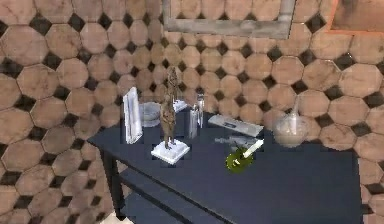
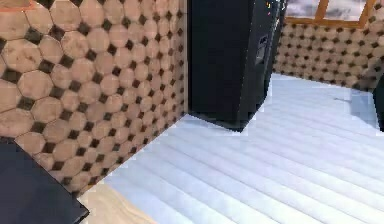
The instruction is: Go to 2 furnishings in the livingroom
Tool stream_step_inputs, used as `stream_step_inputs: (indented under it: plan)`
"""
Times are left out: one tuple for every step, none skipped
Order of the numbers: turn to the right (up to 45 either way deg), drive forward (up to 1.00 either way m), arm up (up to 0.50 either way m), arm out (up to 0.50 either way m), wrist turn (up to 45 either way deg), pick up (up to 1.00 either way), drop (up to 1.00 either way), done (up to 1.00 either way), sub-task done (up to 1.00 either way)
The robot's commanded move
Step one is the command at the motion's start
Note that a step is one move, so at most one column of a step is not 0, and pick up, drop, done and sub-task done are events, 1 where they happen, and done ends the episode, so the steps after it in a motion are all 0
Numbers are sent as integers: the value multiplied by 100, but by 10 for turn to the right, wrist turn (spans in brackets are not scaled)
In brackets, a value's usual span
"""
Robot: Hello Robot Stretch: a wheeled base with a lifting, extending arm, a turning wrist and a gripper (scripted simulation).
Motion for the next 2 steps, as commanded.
stream_step_inputs:
  plan:
    - [450,0,0,0,0,0,0,0,0]
    - [450,0,0,0,0,0,0,0,0]
